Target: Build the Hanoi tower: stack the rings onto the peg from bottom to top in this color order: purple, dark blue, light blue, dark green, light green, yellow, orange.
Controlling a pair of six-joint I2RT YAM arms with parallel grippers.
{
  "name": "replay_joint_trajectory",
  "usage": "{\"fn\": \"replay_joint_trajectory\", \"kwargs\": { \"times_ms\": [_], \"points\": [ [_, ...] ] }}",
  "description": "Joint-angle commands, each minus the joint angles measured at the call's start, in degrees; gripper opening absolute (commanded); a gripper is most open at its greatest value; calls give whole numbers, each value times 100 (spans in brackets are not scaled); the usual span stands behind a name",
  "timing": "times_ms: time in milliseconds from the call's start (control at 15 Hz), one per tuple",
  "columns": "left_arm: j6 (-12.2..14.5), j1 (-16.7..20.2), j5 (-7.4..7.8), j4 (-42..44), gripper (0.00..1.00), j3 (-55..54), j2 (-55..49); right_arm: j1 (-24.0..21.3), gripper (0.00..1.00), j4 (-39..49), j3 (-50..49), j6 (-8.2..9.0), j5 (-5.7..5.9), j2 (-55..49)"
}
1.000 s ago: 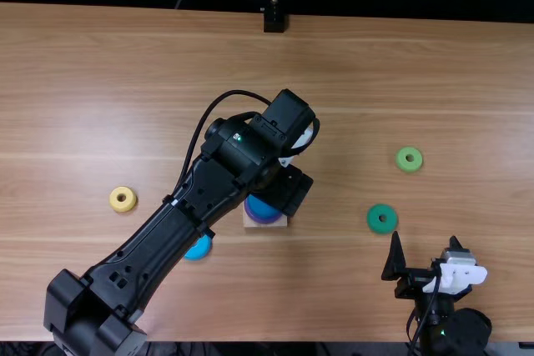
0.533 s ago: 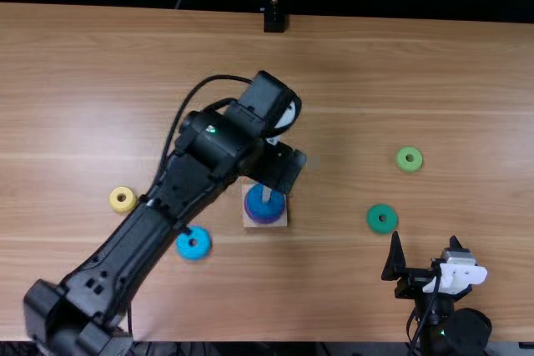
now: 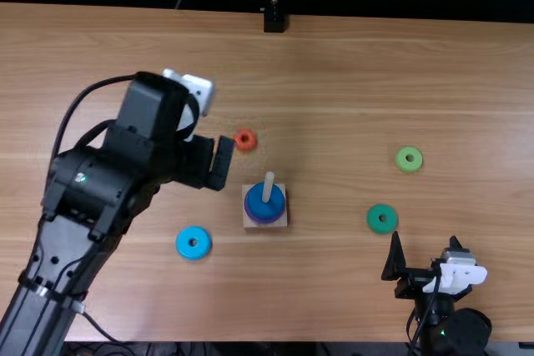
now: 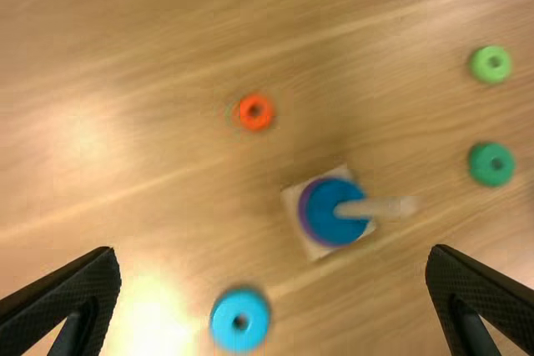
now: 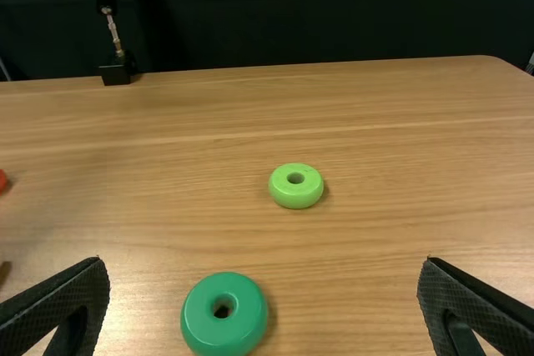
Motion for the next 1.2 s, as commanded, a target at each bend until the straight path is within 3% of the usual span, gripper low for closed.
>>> {"fn": "replay_joint_trajectory", "kwargs": {
  "times_ms": [0, 400, 733, 800, 933, 1000, 1133],
  "points": [
    [22, 220, -36, -44, 100, -636, -482, -54, 100, -403, -357, -26, -21, -73],
    [75, 273, -36, 125, 100, -3097, -1484, -54, 100, -403, -357, -26, -21, -73],
    [96, 123, -36, 694, 100, -4406, -1325, -54, 100, -403, -357, -26, -21, -73],
    [96, 18, -110, 873, 100, -4573, -1194, -54, 100, -414, -357, -26, -21, -73],
    [96, -132, -616, 1264, 100, -4661, -1027, -54, 100, -403, -357, -26, -21, -73],
    [96, -193, -742, 1390, 100, -4696, -930, -54, 100, -403, -357, -26, -21, -73],
    [85, -386, -753, 1886, 100, -4846, -816, -54, 100, -403, -357, -26, -21, -73]
  ]
}}
